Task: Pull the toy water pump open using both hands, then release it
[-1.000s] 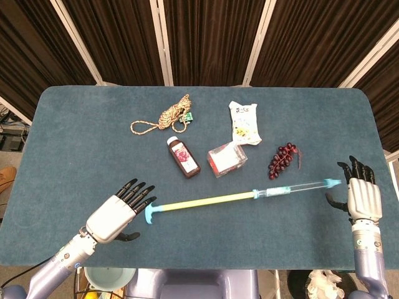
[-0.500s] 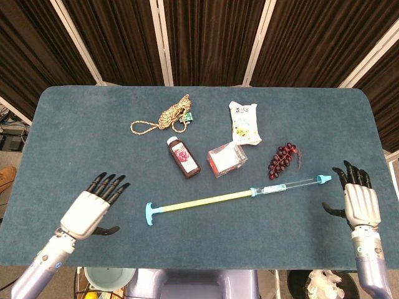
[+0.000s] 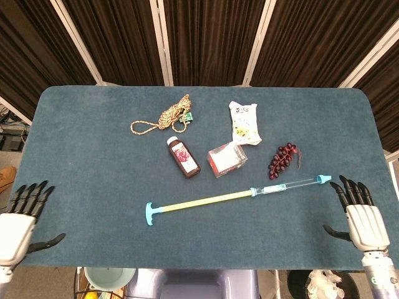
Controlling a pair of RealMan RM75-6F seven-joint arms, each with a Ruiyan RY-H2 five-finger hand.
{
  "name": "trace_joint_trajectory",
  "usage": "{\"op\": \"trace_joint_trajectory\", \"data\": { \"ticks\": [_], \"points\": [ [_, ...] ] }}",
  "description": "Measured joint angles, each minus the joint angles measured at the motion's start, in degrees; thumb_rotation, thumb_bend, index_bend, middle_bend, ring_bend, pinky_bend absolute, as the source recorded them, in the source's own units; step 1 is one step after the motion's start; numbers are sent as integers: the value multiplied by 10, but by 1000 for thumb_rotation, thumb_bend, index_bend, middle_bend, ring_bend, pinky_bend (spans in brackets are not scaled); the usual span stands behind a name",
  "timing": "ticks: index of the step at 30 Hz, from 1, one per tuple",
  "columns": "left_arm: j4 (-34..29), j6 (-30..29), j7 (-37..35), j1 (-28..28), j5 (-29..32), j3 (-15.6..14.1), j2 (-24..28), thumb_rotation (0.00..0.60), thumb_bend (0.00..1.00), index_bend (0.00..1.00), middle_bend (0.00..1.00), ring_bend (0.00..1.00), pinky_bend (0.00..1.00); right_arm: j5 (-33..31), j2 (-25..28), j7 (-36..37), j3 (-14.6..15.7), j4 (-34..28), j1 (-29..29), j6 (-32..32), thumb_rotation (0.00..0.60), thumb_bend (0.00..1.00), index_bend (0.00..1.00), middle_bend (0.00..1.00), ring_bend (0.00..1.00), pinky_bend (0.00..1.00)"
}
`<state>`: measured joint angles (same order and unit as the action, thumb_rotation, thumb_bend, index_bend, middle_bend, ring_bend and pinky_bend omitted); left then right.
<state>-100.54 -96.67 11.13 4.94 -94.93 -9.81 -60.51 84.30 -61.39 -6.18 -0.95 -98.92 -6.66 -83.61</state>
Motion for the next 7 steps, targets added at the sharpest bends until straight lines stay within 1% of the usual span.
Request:
{"op": "trace_joint_trajectory", "data": {
  "ticks": [4,7],
  "points": [
    [51,-17,-42,-26,2,-5,0,600,58,0,0,0,10,8,0,24,-1,15,12,-23,600,105,102,0,0,0],
    [66,-29,-69,-36,3,-3,0,600,59,0,0,0,10,16,-2,34,-2,25,19,-34,600,107,102,0,0,0]
  ]
}}
